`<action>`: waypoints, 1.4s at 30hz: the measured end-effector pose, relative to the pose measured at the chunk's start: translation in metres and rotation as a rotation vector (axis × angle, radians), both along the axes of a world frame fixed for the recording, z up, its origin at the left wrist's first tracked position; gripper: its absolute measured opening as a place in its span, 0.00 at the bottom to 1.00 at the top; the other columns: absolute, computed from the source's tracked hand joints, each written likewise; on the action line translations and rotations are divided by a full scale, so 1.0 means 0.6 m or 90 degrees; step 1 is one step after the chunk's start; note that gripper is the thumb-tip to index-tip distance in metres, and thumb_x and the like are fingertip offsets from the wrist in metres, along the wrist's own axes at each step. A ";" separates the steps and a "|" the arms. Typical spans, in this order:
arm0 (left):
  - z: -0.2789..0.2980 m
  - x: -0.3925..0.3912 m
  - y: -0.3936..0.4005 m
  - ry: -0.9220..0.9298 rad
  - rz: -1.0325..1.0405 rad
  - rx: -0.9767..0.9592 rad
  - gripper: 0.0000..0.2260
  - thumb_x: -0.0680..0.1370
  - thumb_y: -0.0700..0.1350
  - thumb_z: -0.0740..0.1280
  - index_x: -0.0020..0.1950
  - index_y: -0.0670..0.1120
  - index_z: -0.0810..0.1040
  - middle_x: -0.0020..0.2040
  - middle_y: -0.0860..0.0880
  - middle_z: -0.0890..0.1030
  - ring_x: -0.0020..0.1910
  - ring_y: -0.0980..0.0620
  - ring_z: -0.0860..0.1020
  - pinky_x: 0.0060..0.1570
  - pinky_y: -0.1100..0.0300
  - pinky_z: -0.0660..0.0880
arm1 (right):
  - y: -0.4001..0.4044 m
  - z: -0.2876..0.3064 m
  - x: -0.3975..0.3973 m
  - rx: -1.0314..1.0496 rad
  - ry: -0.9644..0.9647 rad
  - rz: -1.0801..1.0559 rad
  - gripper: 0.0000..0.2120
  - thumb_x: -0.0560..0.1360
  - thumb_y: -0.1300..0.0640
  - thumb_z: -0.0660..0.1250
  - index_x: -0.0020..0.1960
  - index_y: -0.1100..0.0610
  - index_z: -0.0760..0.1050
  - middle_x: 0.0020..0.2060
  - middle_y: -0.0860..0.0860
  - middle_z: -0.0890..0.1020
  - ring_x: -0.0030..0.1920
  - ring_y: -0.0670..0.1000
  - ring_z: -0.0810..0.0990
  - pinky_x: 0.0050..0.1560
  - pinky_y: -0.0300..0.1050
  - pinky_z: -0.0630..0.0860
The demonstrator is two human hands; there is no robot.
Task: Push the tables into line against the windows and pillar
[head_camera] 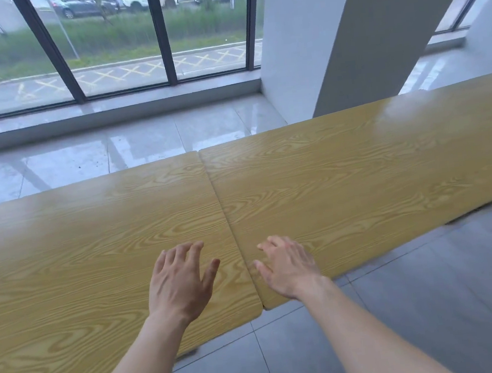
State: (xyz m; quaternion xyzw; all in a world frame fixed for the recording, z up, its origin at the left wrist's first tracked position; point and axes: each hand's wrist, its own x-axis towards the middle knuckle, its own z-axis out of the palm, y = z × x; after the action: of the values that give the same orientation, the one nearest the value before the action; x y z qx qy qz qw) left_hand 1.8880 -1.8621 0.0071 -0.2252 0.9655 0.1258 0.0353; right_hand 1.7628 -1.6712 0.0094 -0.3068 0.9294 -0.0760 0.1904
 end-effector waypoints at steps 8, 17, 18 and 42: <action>0.034 -0.127 0.253 0.000 -0.112 -0.011 0.31 0.81 0.68 0.47 0.79 0.54 0.64 0.76 0.51 0.69 0.75 0.48 0.66 0.78 0.50 0.57 | 0.272 0.036 -0.074 -0.011 0.018 -0.085 0.26 0.82 0.41 0.57 0.75 0.52 0.68 0.72 0.52 0.72 0.71 0.56 0.70 0.71 0.54 0.68; 0.071 -0.323 0.590 0.051 -0.306 -0.012 0.29 0.82 0.67 0.47 0.77 0.55 0.67 0.75 0.53 0.71 0.74 0.50 0.68 0.77 0.52 0.58 | 0.648 0.087 -0.174 0.005 0.080 -0.260 0.24 0.82 0.40 0.56 0.72 0.53 0.71 0.67 0.53 0.75 0.67 0.56 0.72 0.69 0.52 0.69; 0.074 -0.344 0.623 0.055 -0.328 -0.010 0.29 0.82 0.67 0.47 0.77 0.55 0.67 0.75 0.53 0.71 0.74 0.50 0.68 0.77 0.52 0.59 | 0.681 0.091 -0.183 0.007 0.088 -0.278 0.24 0.82 0.40 0.56 0.71 0.53 0.71 0.66 0.53 0.76 0.66 0.56 0.73 0.68 0.52 0.69; 0.095 -0.969 1.375 0.077 -0.616 0.026 0.33 0.80 0.70 0.44 0.78 0.56 0.65 0.76 0.54 0.71 0.75 0.50 0.69 0.77 0.51 0.61 | 1.397 0.144 -0.617 0.041 0.128 -0.584 0.22 0.82 0.41 0.57 0.69 0.53 0.73 0.64 0.53 0.77 0.65 0.57 0.74 0.66 0.52 0.71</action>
State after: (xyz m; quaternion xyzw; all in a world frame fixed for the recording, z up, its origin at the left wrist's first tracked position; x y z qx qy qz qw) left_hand 1.3064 -1.0370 0.0640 0.2576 0.9572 0.1267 0.0381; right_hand 1.3928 -0.8327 0.0956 0.1355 0.9848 -0.0936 0.0557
